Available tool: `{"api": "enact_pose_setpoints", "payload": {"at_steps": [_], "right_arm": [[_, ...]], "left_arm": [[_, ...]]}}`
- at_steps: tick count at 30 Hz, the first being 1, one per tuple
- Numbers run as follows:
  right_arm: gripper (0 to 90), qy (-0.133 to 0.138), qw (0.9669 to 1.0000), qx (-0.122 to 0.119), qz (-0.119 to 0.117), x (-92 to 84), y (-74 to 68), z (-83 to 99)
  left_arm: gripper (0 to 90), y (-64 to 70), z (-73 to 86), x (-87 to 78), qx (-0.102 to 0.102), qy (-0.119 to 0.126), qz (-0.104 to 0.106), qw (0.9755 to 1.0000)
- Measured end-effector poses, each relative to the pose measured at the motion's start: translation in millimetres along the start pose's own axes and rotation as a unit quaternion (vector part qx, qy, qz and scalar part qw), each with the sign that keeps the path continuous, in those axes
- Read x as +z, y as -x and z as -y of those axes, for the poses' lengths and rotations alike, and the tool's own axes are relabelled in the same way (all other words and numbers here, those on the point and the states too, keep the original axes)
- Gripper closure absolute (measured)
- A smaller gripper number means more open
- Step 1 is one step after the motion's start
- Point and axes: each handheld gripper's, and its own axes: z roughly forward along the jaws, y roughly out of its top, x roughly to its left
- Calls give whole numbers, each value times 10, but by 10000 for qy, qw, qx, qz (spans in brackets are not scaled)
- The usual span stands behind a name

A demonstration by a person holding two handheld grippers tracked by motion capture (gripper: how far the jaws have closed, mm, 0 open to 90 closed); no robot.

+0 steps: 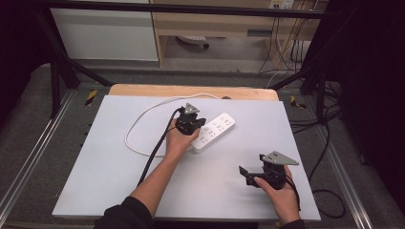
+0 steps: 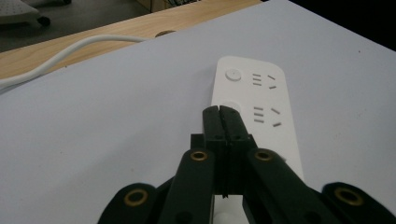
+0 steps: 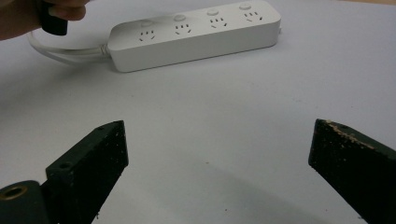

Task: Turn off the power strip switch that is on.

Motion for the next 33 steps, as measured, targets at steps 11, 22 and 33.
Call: {"api": "enact_pose_setpoints", "payload": {"at_steps": [11,22,33], "right_arm": [[53,0,10000,-12,35,-1,-2,-1],[52,-22,10000,-21,36,10,-6,-2],[48,-30,10000,-29,55,21,-8,-4]], "left_arm": [[789,22,-54,-143,7,125,115,9999],[389,-9,-96,-322,-123,331,269,9990],[112,-11,-128,-587,-117,452,318,9984]]}}
